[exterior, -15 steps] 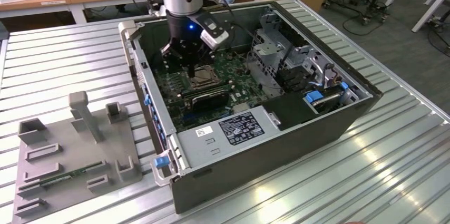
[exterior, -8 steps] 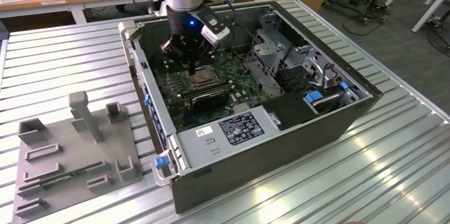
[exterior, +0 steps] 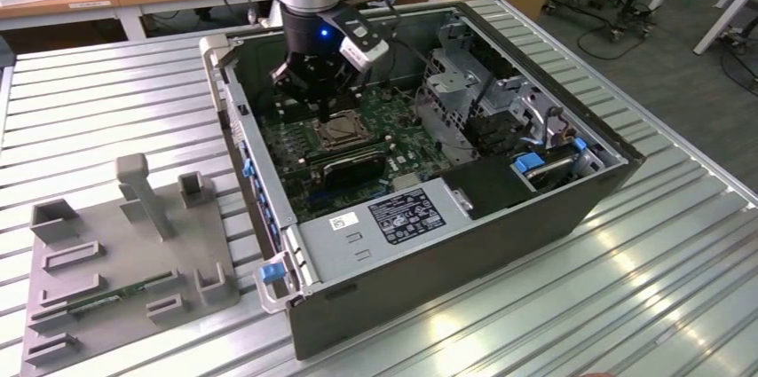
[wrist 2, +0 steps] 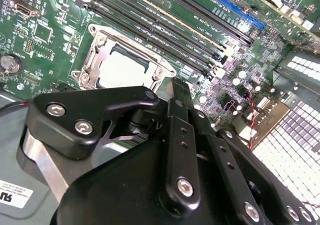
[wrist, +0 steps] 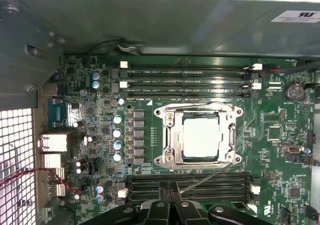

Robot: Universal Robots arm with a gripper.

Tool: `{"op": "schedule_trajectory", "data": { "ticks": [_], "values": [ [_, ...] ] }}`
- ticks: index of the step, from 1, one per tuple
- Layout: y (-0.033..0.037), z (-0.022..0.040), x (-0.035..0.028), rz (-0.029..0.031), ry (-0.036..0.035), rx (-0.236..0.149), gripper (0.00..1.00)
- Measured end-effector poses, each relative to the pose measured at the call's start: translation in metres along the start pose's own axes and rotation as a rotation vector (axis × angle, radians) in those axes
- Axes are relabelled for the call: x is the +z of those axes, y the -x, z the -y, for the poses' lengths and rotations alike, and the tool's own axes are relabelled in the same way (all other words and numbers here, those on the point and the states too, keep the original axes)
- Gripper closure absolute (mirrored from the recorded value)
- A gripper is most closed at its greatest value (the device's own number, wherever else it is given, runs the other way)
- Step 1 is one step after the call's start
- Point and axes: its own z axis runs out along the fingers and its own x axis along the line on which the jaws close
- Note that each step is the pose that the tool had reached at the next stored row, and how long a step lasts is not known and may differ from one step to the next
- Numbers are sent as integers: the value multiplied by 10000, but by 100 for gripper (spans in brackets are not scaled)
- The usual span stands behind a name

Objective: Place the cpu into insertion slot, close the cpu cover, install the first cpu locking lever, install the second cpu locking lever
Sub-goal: 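Install the second cpu locking lever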

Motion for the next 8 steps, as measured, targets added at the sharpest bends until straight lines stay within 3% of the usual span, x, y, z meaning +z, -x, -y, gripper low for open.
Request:
{"op": "schedule_trajectory", "data": {
  "ticks": [8],
  "values": [
    [70, 0, -16, -101, -4, -6, 89]
  ]
}}
